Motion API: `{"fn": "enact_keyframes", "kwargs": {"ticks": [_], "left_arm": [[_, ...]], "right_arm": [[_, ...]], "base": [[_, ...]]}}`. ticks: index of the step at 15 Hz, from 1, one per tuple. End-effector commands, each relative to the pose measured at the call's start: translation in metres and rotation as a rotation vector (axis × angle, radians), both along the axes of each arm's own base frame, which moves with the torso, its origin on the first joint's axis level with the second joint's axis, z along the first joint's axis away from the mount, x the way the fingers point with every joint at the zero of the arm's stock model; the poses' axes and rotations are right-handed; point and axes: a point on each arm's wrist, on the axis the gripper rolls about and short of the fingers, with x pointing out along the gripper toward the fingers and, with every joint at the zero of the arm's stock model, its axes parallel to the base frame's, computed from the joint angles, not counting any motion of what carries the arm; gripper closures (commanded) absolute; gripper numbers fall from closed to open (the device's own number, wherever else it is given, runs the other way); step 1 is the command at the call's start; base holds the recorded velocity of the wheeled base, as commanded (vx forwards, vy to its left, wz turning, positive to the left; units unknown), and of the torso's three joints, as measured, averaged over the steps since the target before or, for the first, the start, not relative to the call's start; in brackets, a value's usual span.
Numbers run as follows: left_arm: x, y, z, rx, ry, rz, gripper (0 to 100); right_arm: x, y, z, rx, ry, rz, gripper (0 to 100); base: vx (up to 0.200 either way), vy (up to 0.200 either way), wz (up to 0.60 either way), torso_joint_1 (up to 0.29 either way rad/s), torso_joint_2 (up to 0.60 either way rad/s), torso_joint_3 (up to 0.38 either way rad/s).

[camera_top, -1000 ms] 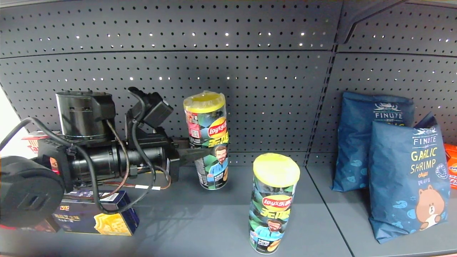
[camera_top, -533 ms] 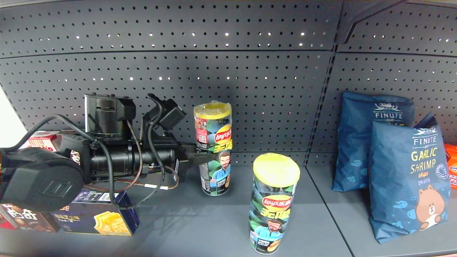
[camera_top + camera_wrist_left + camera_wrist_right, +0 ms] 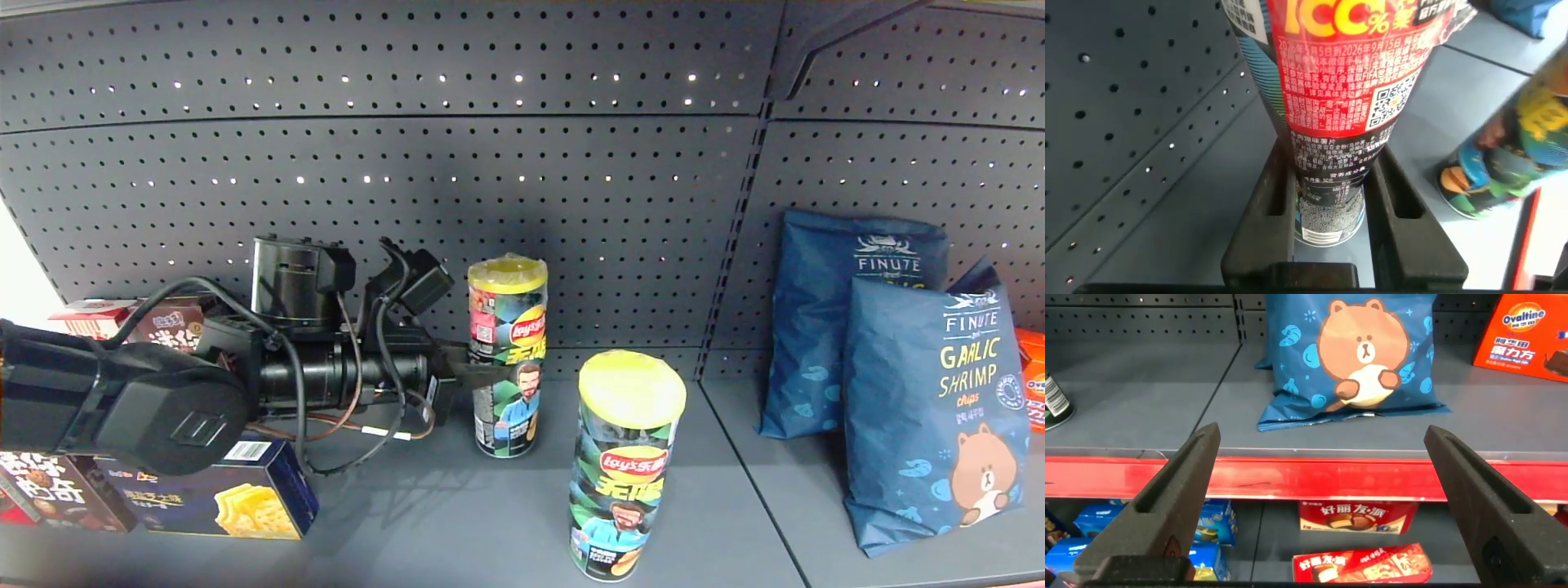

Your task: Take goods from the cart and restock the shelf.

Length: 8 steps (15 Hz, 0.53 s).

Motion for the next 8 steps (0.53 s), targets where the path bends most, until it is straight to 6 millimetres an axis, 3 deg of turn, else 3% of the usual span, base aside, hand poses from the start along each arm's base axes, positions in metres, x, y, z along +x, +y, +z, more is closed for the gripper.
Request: {"fn": "enact_keyframes", "kwargs": {"ticks": [1, 8], "left_arm": [[0.007, -0.006, -0.007, 0.007, 0.015, -0.007, 100], [0.029, -0.021, -0.023, -0.005, 0.004, -0.02, 100]], "right_arm": [[0.0, 0.0, 0.0, 0.0, 0.001, 0.0, 0], [0.0, 0.0, 0.0, 0.0, 0.001, 0.0, 0]], "base": [[0.0, 0.0, 0.0, 0.0, 0.0, 0.0], [0.0, 0.0, 0.0, 0.0, 0.0, 0.0]]}}
